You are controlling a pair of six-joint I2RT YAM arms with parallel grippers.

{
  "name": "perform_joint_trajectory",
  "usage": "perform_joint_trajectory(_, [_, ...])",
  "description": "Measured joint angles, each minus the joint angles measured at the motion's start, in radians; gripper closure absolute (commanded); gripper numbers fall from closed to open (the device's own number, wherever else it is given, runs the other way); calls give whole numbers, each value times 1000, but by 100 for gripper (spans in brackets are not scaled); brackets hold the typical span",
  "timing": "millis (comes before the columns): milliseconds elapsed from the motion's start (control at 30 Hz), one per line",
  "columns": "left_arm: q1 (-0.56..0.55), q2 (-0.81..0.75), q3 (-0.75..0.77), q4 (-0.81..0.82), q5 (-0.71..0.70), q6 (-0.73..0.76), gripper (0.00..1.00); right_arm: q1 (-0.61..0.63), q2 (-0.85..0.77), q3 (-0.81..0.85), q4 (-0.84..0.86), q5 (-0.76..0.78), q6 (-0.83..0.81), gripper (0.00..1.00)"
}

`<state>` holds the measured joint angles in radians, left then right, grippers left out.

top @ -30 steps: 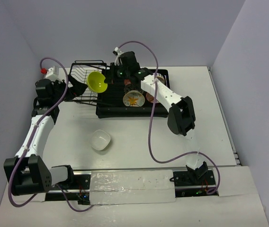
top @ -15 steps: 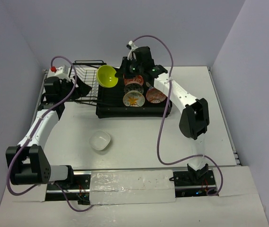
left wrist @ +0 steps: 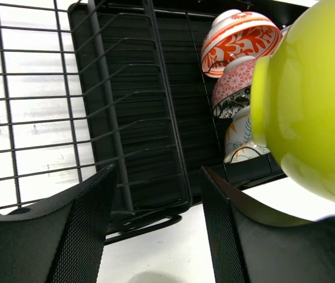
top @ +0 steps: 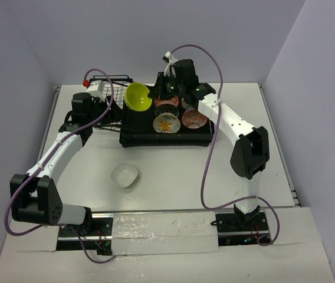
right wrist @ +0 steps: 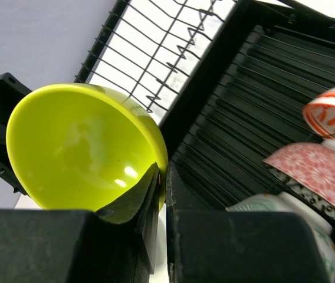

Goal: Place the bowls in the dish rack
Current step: Move the dish rack to the center of the board.

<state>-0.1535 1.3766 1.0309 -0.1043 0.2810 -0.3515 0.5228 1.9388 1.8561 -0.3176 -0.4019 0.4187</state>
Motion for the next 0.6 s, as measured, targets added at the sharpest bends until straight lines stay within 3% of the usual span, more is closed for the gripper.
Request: perform_joint_trajectory(600, [-60,158,90,-40,-61,35,30,-87,-150,-164,49,-8,-9,100])
